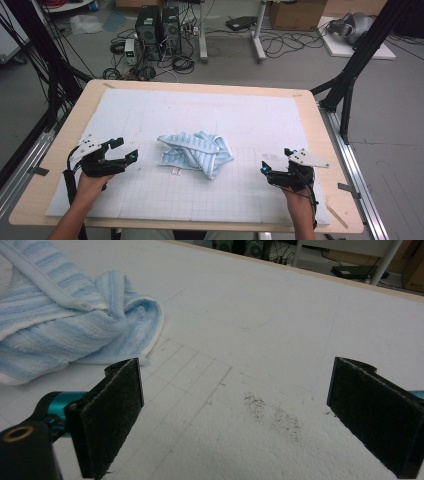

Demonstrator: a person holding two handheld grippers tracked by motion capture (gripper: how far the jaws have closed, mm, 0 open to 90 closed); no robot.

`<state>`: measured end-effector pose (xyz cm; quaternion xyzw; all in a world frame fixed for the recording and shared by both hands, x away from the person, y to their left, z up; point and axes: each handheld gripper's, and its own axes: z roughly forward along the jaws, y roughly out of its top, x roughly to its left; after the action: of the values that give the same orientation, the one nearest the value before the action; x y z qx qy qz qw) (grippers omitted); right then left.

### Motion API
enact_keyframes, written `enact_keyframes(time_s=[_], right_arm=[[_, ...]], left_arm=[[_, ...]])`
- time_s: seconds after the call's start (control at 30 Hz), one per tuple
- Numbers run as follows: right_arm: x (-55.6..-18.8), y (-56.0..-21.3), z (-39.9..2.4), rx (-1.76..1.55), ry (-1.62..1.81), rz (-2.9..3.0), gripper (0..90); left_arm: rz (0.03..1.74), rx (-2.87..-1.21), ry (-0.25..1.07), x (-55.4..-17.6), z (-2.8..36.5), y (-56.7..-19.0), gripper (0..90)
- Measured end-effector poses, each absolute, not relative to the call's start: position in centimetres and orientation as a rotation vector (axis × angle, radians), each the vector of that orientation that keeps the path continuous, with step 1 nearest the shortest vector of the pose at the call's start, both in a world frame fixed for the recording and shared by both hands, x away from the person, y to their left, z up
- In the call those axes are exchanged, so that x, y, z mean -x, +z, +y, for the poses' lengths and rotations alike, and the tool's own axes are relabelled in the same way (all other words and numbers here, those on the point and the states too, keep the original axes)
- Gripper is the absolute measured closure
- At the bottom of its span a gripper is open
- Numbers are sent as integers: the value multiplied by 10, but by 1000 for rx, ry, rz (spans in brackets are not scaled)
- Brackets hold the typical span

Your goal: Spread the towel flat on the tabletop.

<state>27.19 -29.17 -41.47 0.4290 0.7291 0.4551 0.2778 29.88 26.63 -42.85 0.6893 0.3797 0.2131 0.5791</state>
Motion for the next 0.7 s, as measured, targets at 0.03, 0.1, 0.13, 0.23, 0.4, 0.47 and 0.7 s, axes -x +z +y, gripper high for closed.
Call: enact_keyframes(time_s=[0.03,0.1,0.13,0.23,0.4,0.47,0.7], right_arm=[[-272,-415,-291,-1150,1223,1959,71],[-273,-415,-291,-1145,1227,1960,71],[-273,-415,-290,-1144,1230,1962,71],[-275,-416,-289,-1137,1236,1967,71],[-278,-416,-288,-1136,1241,1970,71],[-279,-415,-286,-1125,1242,1974,71],[-278,-414,-271,-1084,1238,2021,71]], left_arm=[[889,-1611,495,-299,266,-429,200],[897,-1609,489,-300,267,-429,199],[897,-1609,489,-300,267,-429,199],[904,-1605,490,-300,269,-429,197],[908,-1611,491,-297,270,-430,197],[904,-1606,493,-296,271,-428,197],[885,-1601,475,-294,268,-422,203]])
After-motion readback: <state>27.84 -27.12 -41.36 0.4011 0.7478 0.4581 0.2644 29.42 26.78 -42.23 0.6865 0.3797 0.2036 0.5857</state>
